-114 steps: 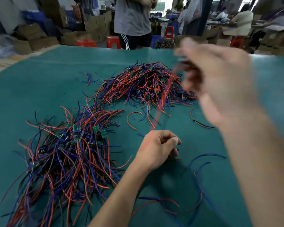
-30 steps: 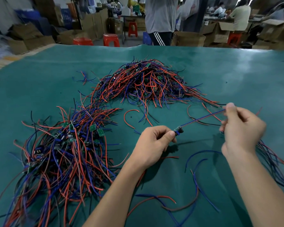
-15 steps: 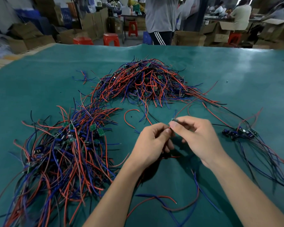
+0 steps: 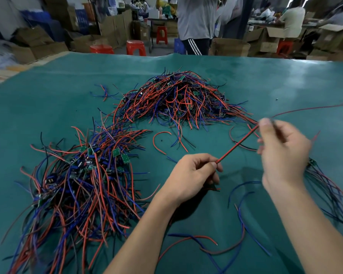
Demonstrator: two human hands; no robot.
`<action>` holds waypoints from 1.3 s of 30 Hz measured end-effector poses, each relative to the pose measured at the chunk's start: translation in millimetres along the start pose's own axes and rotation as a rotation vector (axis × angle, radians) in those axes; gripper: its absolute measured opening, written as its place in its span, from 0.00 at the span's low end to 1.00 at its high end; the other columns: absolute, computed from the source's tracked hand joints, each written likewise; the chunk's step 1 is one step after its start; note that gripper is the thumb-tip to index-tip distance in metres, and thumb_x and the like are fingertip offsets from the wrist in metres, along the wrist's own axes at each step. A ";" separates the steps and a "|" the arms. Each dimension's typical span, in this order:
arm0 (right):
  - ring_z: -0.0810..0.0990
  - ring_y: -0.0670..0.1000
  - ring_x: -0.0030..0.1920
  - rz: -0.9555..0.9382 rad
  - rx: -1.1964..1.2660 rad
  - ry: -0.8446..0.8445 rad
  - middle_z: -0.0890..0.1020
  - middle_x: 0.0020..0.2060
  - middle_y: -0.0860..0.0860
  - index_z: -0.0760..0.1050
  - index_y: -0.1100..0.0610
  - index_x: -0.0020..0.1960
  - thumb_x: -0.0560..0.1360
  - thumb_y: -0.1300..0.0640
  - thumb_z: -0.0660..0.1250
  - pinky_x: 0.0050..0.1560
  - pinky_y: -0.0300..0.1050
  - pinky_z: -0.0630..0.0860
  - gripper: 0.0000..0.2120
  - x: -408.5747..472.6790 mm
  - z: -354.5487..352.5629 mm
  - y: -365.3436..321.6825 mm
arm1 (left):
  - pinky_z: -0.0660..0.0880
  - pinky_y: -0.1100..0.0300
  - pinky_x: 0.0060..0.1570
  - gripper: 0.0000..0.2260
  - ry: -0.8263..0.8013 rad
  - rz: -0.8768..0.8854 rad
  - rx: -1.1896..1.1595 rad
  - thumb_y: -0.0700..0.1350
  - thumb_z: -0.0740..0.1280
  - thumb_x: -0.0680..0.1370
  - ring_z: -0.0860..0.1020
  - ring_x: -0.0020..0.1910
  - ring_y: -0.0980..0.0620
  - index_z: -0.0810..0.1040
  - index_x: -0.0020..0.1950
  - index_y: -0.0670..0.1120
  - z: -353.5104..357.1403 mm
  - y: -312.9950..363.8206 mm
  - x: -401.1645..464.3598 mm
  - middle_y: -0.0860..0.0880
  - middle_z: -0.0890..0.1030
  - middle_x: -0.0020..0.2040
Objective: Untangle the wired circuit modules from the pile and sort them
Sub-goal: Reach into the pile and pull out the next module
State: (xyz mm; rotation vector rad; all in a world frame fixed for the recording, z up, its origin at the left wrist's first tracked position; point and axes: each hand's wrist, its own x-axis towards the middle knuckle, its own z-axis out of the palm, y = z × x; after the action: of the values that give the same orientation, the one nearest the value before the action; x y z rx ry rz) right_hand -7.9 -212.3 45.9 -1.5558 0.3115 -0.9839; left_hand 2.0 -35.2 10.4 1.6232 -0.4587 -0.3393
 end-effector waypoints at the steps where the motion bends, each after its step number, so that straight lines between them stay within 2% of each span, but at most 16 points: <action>1: 0.75 0.47 0.31 0.009 0.053 0.082 0.79 0.32 0.44 0.78 0.49 0.41 0.77 0.49 0.70 0.36 0.51 0.73 0.07 2.9 -1.8 -6.3 | 0.70 0.70 0.32 0.11 0.021 -0.013 0.018 0.35 0.61 0.80 0.75 0.31 0.58 0.81 0.44 0.46 0.2 -1.1 0.0 0.50 0.82 0.34; 3: 0.73 0.44 0.26 0.019 0.162 0.165 0.78 0.29 0.43 0.75 0.50 0.42 0.77 0.50 0.69 0.27 0.43 0.70 0.08 3.1 -2.6 -22.2 | 0.71 0.68 0.31 0.12 0.066 -0.022 0.055 0.34 0.60 0.76 0.75 0.31 0.57 0.82 0.43 0.46 0.8 -2.9 0.2 0.50 0.82 0.34; 4: 0.71 0.44 0.24 0.028 0.211 0.128 0.79 0.28 0.43 0.75 0.51 0.42 0.77 0.51 0.69 0.23 0.40 0.67 0.07 -0.7 0.3 -31.0 | 0.71 0.67 0.31 0.12 0.078 -0.017 0.069 0.35 0.60 0.75 0.75 0.32 0.56 0.82 0.43 0.46 0.9 -3.5 0.2 0.50 0.82 0.34; 9: 0.72 0.46 0.25 0.078 0.265 -0.382 0.81 0.28 0.49 0.81 0.56 0.39 0.74 0.52 0.71 0.24 0.38 0.65 0.08 -39.2 55.4 -77.5 | 0.73 0.66 0.30 0.12 0.125 0.026 0.107 0.35 0.60 0.74 0.75 0.30 0.59 0.80 0.39 0.50 -0.3 -4.4 0.9 0.54 0.82 0.33; 10: 0.73 0.46 0.25 0.086 0.262 -0.479 0.81 0.28 0.50 0.82 0.56 0.39 0.75 0.53 0.72 0.24 0.38 0.66 0.09 -46.7 71.7 -85.4 | 0.75 0.64 0.32 0.11 0.135 0.047 0.130 0.34 0.61 0.74 0.75 0.32 0.59 0.80 0.40 0.47 -0.9 -5.4 0.7 0.55 0.81 0.34; 12: 0.75 0.47 0.28 0.114 0.208 -0.694 0.83 0.31 0.55 0.83 0.60 0.42 0.78 0.54 0.72 0.26 0.40 0.70 0.11 -57.8 104.9 -97.6 | 0.79 0.59 0.45 0.08 0.163 0.087 0.195 0.37 0.63 0.73 0.75 0.37 0.61 0.81 0.45 0.38 -3.1 -6.6 -1.4 0.51 0.80 0.39; 14: 0.77 0.50 0.35 0.060 0.037 -0.949 0.85 0.41 0.62 0.84 0.63 0.47 0.80 0.50 0.69 0.32 0.50 0.77 0.16 -63.7 133.7 -104.6 | 0.75 0.70 0.44 0.15 0.184 0.115 0.159 0.47 0.62 0.68 0.75 0.36 0.69 0.82 0.44 0.38 -4.2 -6.1 -4.0 0.53 0.81 0.40; 15: 0.78 0.51 0.38 -0.011 -0.091 -1.079 0.85 0.43 0.60 0.84 0.63 0.49 0.80 0.47 0.68 0.40 0.55 0.79 0.18 -64.5 144.7 -105.3 | 0.72 0.75 0.41 0.16 0.190 0.095 0.130 0.50 0.61 0.66 0.76 0.35 0.72 0.83 0.42 0.41 -4.1 -5.3 -4.4 0.55 0.82 0.40; 17: 0.82 0.50 0.45 -0.162 -0.337 -1.240 0.86 0.42 0.51 0.86 0.56 0.51 0.78 0.46 0.71 0.51 0.49 0.78 0.14 -58.6 159.0 -101.7 | 0.71 0.73 0.34 0.09 0.189 0.035 0.068 0.49 0.62 0.64 0.76 0.29 0.68 0.80 0.32 0.48 -2.1 -4.7 -2.0 0.57 0.82 0.32; 18: 0.83 0.50 0.48 -0.221 -0.425 -1.243 0.85 0.43 0.48 0.86 0.54 0.52 0.77 0.47 0.73 0.52 0.43 0.76 0.11 -51.2 163.8 -98.0 | 0.70 0.71 0.30 0.07 0.180 0.022 0.075 0.44 0.63 0.67 0.75 0.26 0.64 0.77 0.30 0.50 -1.6 -4.4 0.2 0.57 0.80 0.27; 20: 0.82 0.50 0.54 -0.303 -0.571 -1.143 0.85 0.49 0.48 0.85 0.52 0.56 0.75 0.51 0.74 0.54 0.39 0.73 0.11 -29.6 169.4 -84.4 | 0.69 0.69 0.27 0.14 0.168 0.009 0.108 0.34 0.61 0.73 0.73 0.24 0.62 0.77 0.33 0.50 0.0 -6.2 2.1 0.55 0.79 0.27; 23: 0.76 0.59 0.65 -0.273 -0.830 -0.961 0.77 0.67 0.56 0.79 0.48 0.64 0.75 0.56 0.70 0.66 0.48 0.73 0.18 10.4 171.0 -52.2 | 0.72 0.64 0.30 0.12 0.149 -0.009 0.061 0.33 0.60 0.77 0.75 0.30 0.56 0.81 0.44 0.45 -0.3 -6.7 2.2 0.49 0.82 0.33; 26: 0.72 0.65 0.68 -0.079 -1.062 -0.907 0.70 0.71 0.60 0.74 0.48 0.70 0.76 0.57 0.66 0.69 0.55 0.72 0.22 40.5 161.5 -13.7 | 0.73 0.63 0.30 0.10 0.157 -0.001 0.065 0.33 0.60 0.77 0.75 0.31 0.54 0.81 0.48 0.42 -0.9 -7.2 3.0 0.48 0.82 0.34; 30: 0.76 0.64 0.66 -0.106 -1.138 -0.854 0.75 0.68 0.60 0.76 0.57 0.68 0.76 0.60 0.67 0.65 0.55 0.76 0.21 47.6 146.4 11.8 | 0.73 0.63 0.30 0.10 0.153 -0.009 0.062 0.33 0.60 0.77 0.75 0.31 0.53 0.81 0.49 0.41 -0.9 -7.1 3.9 0.48 0.82 0.34; 35: 0.79 0.64 0.61 -0.126 -1.000 -0.687 0.83 0.57 0.62 0.82 0.64 0.58 0.75 0.65 0.68 0.62 0.55 0.78 0.13 49.0 140.6 9.8 | 0.73 0.62 0.30 0.10 0.151 -0.018 0.052 0.34 0.60 0.77 0.76 0.32 0.53 0.81 0.49 0.43 -0.9 -6.9 3.7 0.49 0.82 0.34; 39: 0.83 0.60 0.56 -0.074 -0.858 -0.620 0.87 0.51 0.58 0.87 0.60 0.49 0.72 0.66 0.67 0.60 0.49 0.79 0.11 49.8 132.6 4.9 | 0.74 0.62 0.31 0.10 0.151 -0.020 0.044 0.35 0.60 0.76 0.76 0.31 0.54 0.81 0.48 0.44 -0.7 -6.7 3.3 0.49 0.83 0.34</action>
State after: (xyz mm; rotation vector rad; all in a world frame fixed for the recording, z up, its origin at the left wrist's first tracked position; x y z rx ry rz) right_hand 120.2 -157.0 70.7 -2.5715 0.2411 -0.3608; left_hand 5.8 -35.7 4.0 1.6835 -0.3376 -0.2205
